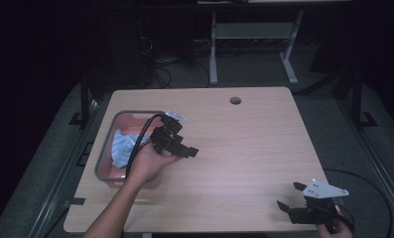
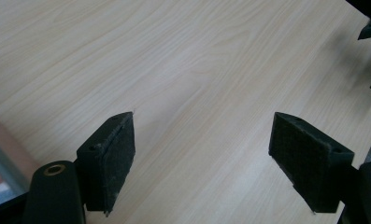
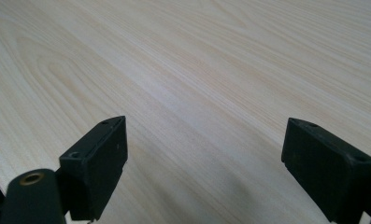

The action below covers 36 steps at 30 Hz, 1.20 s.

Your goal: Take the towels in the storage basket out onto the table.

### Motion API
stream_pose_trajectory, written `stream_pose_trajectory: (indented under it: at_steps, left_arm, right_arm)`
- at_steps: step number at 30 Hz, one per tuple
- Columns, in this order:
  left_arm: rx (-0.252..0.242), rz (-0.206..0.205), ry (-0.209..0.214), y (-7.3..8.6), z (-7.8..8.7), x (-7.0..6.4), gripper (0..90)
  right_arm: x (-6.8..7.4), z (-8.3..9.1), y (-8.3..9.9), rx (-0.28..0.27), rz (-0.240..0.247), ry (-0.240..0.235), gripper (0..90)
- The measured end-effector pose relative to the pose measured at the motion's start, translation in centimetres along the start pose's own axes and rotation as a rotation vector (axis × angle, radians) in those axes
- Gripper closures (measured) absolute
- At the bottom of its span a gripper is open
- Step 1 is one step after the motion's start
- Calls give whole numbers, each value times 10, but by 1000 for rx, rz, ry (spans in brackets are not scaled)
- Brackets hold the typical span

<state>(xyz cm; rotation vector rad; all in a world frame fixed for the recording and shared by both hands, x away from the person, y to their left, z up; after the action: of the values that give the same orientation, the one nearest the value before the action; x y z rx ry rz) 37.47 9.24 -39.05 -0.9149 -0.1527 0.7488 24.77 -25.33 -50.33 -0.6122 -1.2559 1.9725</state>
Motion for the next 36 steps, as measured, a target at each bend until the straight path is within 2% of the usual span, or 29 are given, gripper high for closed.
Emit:
stream_pose_trajectory:
  at_steps: [2,4,8,12,14,19,24,25,29,34,36]
  left_arm:
    - [0,8,-3,-1,4,4,224]
    - [-15,36,-6,-3,9,9,211]
    - [-17,41,-18,-5,14,14,210]
    - [-17,51,-34,-5,24,24,210]
    - [-31,70,-43,-5,29,30,210]
    - [-43,78,-63,-4,38,39,218]
    - [-53,106,-98,2,51,54,218]
    - [-57,116,-107,5,56,60,217]
    - [-62,132,-131,10,62,69,217]
    - [-61,167,-184,23,77,90,212]
    - [-62,173,-192,25,79,93,212]
  right_arm:
    - [0,0,0,2,-1,-2,139]
    - [1,0,0,1,6,-4,138]
    - [2,0,-1,4,12,-2,138]
    - [2,0,-1,5,13,-6,138]
    - [2,0,-1,6,15,-5,138]
    - [2,0,-1,6,16,-3,138]
    - [2,0,-1,8,16,-3,138]
    - [2,0,-1,10,17,-4,138]
    - [2,0,-1,10,16,-2,138]
    - [2,0,0,11,19,-2,138]
    - [2,0,-1,11,20,-2,138]
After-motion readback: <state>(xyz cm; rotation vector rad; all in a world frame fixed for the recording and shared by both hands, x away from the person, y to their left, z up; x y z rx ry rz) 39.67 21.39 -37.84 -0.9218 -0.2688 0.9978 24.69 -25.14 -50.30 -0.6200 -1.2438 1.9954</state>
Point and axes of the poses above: each handheld gripper's, and its own axes: z roughly backward along the jaws, y roughly out of its underside, x roughly to its left, the point moved 7 cm from there along -z, roughly forward along the jaws, and after that the axes turned 15 degrees about -x, right-handed, at the moved point
